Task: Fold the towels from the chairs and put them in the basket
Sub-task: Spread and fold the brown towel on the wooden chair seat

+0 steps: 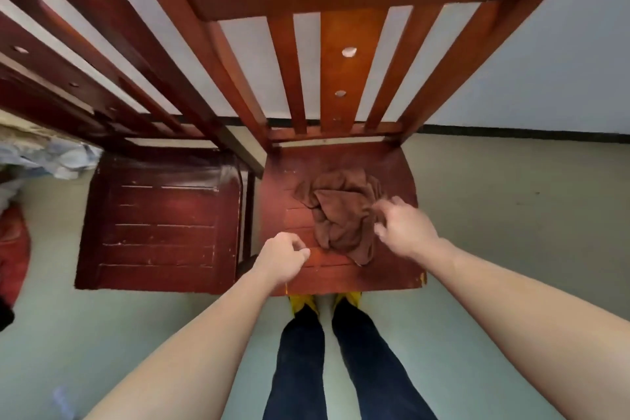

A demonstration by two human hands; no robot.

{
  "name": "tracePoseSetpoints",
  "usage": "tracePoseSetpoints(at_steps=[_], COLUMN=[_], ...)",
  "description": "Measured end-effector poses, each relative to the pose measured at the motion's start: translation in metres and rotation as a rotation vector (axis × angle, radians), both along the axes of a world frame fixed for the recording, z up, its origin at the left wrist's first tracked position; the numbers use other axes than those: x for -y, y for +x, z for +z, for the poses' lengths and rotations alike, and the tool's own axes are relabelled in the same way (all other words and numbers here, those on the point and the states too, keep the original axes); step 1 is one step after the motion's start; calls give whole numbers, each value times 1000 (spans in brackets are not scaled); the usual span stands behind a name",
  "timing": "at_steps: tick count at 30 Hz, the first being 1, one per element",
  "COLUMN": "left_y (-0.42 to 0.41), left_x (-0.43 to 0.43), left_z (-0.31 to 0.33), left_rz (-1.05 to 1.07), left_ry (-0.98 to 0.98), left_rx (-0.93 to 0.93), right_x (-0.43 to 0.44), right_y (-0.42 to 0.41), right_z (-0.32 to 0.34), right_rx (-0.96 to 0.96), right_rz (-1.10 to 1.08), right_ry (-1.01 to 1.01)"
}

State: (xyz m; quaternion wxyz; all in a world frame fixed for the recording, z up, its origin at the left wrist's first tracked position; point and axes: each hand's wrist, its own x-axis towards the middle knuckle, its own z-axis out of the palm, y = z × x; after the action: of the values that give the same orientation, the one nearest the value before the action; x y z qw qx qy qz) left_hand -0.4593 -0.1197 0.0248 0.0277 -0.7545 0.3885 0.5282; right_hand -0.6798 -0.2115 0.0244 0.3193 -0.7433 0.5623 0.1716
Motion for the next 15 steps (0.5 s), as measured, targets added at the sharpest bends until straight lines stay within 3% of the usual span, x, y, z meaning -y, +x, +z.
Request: tracePoseSetpoints(at_steps=[5,9,15], left_y=[-17,-33,-48], left_x=[32,61,82], left_z=[-61,-104,-133], left_rz=[429,859,1061], left_ry=[21,1,84], left_rx=[-170,-283,-484], right_x=[23,14,-16], right_y=[4,-3,-25], right_z=[-61,-103,-118], right_rx=[134,147,234], right_rz=[-194,-334,-469], right_ry=[-98,-32,62])
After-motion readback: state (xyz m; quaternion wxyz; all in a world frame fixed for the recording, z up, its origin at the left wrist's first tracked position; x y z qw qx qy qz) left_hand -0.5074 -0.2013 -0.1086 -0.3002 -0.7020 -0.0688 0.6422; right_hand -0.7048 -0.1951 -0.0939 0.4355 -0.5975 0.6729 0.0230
